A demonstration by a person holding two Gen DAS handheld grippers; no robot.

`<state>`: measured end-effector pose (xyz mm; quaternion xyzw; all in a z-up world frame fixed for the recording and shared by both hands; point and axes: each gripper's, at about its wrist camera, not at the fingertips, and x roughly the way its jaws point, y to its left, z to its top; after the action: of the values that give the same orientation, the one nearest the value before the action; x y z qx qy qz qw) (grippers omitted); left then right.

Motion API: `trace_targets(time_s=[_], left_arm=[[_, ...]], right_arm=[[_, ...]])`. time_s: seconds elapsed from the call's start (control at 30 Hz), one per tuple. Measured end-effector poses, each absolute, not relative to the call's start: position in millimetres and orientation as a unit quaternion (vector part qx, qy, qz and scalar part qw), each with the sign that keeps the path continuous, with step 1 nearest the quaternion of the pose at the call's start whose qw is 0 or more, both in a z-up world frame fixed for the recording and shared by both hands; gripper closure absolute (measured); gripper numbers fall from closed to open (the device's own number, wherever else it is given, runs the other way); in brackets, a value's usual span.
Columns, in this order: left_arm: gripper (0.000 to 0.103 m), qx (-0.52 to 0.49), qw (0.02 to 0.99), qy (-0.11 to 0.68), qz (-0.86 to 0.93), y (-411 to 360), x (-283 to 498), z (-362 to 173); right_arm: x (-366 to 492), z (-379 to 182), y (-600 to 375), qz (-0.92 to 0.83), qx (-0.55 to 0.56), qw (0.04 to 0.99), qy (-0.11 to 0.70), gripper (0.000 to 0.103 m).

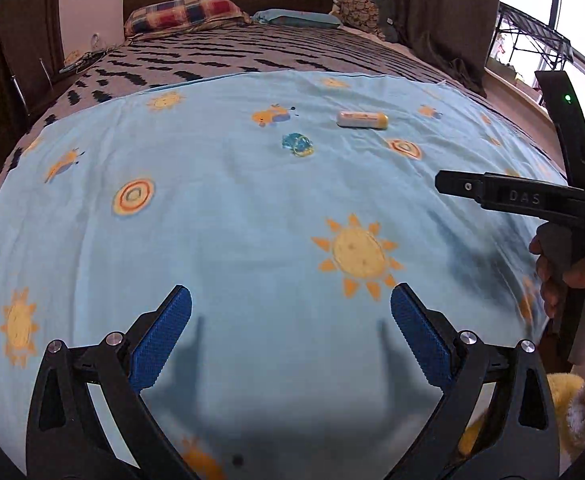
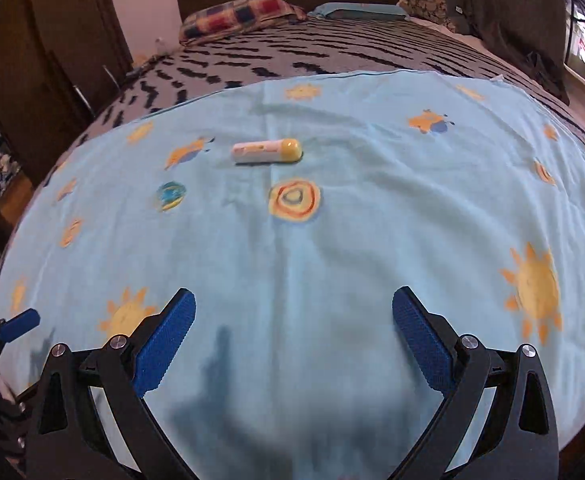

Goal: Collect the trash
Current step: 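Raise both grippers back toward the pacifier and lotion tube, then grasp the blue pacifier with the left gripper while the right grasps the lotion tube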

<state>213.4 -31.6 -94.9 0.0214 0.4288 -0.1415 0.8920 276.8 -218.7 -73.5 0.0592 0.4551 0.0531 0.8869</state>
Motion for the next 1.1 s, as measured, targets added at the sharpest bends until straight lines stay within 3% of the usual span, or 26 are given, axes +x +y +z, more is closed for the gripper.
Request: trace_targets(time_s=[0.13,0.3,0.6,0.77,0.93,1.1], left_arm=[[0.008,0.028,0.888,0.437,-0.141,-39.7,246.8,-102.8],[0.008,0.032,0.886,0.441,-0.140,-48.3,277.8,-107.9],[0.009,0.034,0.880,0.451,-0.143,-65.0,322.4,-118.1],[0.013,0.036,0.880,0.452,-0.142,-71.3,345.9,-118.8],[0.028,0.039,0.882,0.448,-0.143,-77.8,364.8,-119.5],[0.044,0.040,0.884,0.443,-0.143,-81.6,375.7,-118.9]], right_arm=[[316.4,-84.1,-214.8,0.053,0.049,0.880,0.469,0.007],[355.1,-91.8,-202.6,0.047,0.011,0.877,0.479,0.017],[400.9,-93.3,-191.3,0.044,-0.018,0.882,0.469,0.020],[420.5,-91.3,-194.3,0.044,-0.009,0.886,0.461,0.036],[426.6,-89.3,-206.5,0.043,0.005,0.889,0.455,0.076],[426.4,-88.6,-216.7,0.058,0.029,0.889,0.454,0.082]])
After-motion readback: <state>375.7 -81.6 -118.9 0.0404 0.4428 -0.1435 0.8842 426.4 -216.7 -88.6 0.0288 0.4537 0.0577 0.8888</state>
